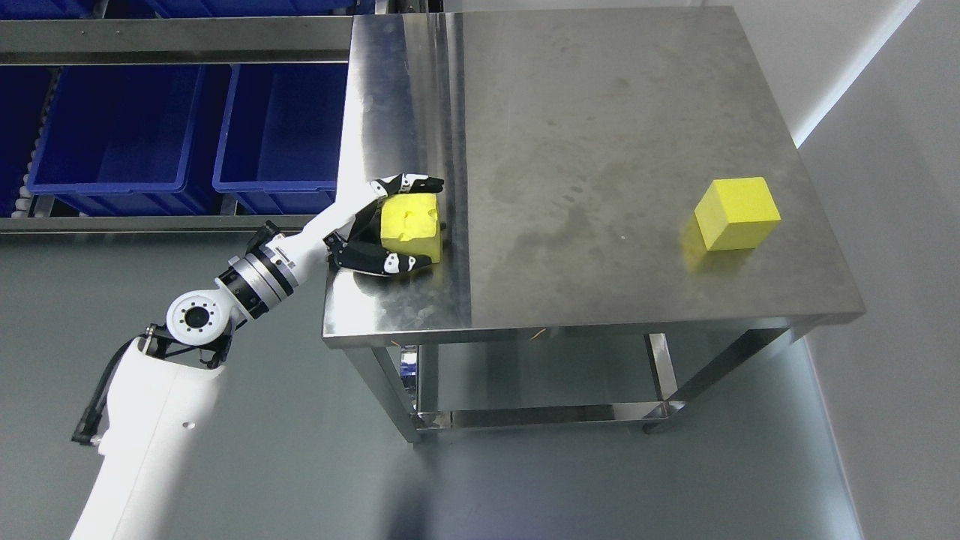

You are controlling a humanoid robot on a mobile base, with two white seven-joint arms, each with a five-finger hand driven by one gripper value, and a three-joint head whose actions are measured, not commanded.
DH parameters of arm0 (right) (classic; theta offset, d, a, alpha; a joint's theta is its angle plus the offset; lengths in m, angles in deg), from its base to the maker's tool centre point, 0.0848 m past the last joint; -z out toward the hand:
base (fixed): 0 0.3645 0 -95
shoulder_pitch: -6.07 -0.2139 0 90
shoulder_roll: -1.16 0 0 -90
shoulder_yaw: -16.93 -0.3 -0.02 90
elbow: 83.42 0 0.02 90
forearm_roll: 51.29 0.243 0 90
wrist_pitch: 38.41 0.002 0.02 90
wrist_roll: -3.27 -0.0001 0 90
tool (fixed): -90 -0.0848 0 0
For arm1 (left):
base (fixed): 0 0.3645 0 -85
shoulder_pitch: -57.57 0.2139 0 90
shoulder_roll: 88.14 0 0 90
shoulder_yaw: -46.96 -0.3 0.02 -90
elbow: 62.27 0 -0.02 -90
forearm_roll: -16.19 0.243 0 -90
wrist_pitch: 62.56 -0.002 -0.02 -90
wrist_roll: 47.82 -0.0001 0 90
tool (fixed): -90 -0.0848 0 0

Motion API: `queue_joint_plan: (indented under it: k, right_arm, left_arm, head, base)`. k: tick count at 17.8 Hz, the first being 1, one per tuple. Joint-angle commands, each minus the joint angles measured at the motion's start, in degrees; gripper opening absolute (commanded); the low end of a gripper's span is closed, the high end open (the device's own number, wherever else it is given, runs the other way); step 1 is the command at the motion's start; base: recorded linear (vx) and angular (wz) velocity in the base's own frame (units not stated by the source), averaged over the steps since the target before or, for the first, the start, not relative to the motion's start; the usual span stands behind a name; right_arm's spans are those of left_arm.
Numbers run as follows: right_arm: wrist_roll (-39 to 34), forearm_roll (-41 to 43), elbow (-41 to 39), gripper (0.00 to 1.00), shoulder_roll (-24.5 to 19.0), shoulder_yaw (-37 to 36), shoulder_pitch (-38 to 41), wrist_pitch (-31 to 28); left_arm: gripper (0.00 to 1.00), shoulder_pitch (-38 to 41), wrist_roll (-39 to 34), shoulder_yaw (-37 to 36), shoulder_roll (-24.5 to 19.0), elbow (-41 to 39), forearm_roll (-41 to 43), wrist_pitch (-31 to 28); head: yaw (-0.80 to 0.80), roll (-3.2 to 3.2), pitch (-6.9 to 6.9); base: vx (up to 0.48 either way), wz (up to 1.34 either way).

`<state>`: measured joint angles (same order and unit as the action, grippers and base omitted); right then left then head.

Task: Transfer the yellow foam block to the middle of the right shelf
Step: 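Close the left hand around the yellow foam cube, then lift the cube up off the table with the left hand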

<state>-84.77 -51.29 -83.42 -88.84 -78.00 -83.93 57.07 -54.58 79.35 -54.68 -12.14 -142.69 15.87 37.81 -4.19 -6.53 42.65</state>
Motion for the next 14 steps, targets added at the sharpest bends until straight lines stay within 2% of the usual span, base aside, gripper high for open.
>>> queue_joint_plan:
  k: [1, 2, 6, 8, 10, 11, 14]
  right_arm:
    - [-0.03, -0.18, -1.0, 1.0, 1.0, -0.08, 0.09, -0.04]
    - [-0.03, -0.18, -1.0, 1.0, 1.0, 0.01, 0.09, -0.04]
    - [-0.03, -0.18, -1.0, 1.0, 1.0, 0.01, 0.09, -0.04]
    - [-0.03, -0.18, -1.0, 1.0, 1.0, 0.01, 0.09, -0.04]
    - [-0.03, -0.18, -1.0, 1.0, 1.0, 0.01, 0.09, -0.04]
    - [-0.03, -0.18, -1.0, 1.0, 1.0, 0.01, 0.09, -0.04]
    - [-0.03, -0.26, -1.0, 1.0, 1.0, 0.01, 0.09, -0.04]
  left_arm:
    - [0.41, -0.52, 1.58, 5.73, 8.88, 2.64, -1.08, 4.12]
    - [0.39, -0.78, 2.29, 7.67, 12.3, 1.59, -2.92, 4.3]
    - [0.41, -3.94, 0.29, 13.48, 13.0, -4.57, -12.13, 4.48]
    - [0.43, -4.39, -9.51, 15.06, 13.0, -5.63, -18.29, 6.66]
    - [0.43, -3.6, -20.34, 15.59, 13.0, -5.72, -18.67, 8.61]
    - [0.43, -2.12, -23.08, 15.94, 13.0, -5.72, -18.67, 8.61]
    - [0.43, 1.23, -23.63, 17.35, 13.0, -5.98, -18.67, 8.44]
  head:
    - [0.0, 0.0, 0.0]
    - [0.0, 0.0, 0.0]
    - [0.0, 0.0, 0.0]
    - [0.0, 0.0, 0.0]
    - [0.0, 0.0, 0.0]
    - [0.0, 0.0, 0.0]
    - [0.0, 0.0, 0.0]
  base:
    - [-0.006, 0.04]
    - [-0.006, 0.02]
    - [-0.002, -0.03]
    - [0.003, -0.04]
    - [0.002, -0.01]
    - [0.0, 0.0]
    - [-0.011, 0.08]
